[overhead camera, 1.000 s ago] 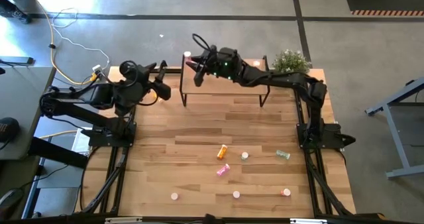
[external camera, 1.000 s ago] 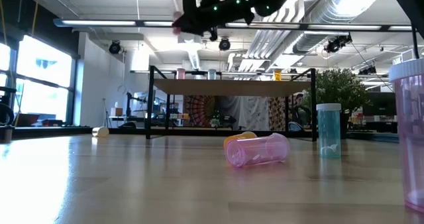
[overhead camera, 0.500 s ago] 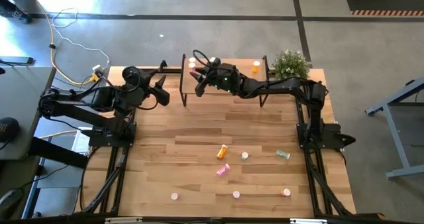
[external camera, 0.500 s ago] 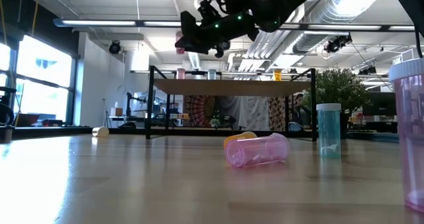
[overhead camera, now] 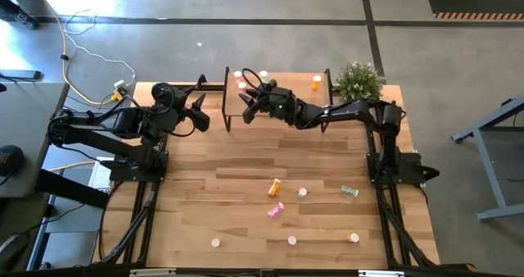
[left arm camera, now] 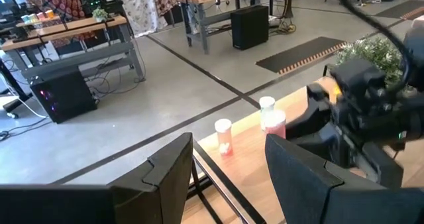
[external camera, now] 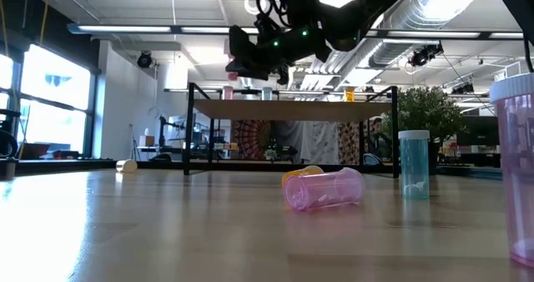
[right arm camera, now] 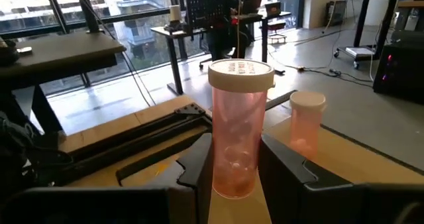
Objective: Pick and place medicine bottles onto shelf by color
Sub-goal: Put the top pink pill bottle on the shelf aligned with the other pink pill bottle
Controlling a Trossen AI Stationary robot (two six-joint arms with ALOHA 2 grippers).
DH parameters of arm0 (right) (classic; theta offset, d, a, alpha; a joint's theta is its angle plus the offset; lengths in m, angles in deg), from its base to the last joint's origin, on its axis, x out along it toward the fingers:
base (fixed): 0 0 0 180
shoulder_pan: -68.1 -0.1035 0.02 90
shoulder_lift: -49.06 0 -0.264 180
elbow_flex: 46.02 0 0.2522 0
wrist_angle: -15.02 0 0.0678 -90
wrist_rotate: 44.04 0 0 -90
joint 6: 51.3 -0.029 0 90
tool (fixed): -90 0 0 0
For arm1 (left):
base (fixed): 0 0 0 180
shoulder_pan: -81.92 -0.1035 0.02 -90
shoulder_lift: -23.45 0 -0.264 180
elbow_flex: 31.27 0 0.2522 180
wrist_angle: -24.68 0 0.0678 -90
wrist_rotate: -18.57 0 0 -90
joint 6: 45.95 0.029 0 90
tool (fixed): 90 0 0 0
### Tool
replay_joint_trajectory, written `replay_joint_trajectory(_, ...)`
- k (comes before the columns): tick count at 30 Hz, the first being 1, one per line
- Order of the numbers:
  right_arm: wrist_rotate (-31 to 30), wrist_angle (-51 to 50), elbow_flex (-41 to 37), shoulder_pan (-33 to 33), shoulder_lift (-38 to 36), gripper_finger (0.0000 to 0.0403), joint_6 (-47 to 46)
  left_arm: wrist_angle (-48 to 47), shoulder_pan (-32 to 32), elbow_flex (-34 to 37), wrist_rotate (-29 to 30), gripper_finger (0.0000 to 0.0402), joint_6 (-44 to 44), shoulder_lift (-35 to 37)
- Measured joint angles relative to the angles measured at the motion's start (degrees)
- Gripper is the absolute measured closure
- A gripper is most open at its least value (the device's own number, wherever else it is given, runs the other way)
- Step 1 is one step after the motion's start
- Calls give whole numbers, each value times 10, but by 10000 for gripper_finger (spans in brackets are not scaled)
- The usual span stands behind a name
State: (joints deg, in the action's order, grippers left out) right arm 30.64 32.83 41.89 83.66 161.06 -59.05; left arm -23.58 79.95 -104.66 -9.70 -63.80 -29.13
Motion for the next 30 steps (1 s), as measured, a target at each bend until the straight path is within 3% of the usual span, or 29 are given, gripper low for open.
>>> replay_joint_trajectory(18,-6,31,19,-9,50,311,-16,-1,0,0,-11,222,5,0)
replay_joint_trajectory(24,-22,-67,77,-7,63,311,3,-2,0,0,-11,222,5,0)
replay_joint_trajectory(30,-31,-61,79,-3,72,311,2,-5,0,0,-12,222,5,0)
